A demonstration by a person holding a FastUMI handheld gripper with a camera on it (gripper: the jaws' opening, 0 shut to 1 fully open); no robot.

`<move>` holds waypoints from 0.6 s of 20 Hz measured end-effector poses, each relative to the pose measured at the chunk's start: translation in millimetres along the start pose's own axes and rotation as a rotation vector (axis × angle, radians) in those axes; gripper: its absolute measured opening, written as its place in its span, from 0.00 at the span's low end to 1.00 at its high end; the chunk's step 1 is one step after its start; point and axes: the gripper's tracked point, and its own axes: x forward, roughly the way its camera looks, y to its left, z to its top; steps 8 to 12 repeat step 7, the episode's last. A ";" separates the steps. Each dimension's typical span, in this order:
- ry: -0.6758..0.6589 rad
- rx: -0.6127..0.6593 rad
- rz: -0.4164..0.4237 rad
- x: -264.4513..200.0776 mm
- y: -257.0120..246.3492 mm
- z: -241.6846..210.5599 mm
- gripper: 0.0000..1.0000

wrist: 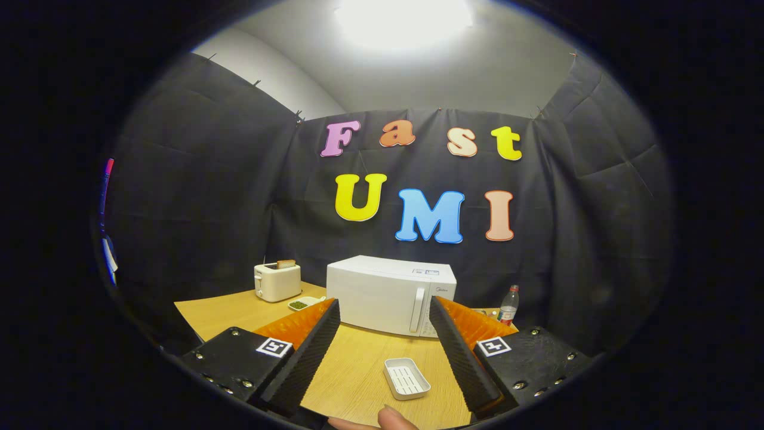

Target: Open the microwave, put the food inside, and close the microwave door.

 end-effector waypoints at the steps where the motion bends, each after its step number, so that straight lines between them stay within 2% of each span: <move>1: 0.004 -0.001 -0.001 0.9 -0.1 -0.8 0.97; 12: 0.005 0.012 -0.004 3.8 -2.2 -1.1 0.97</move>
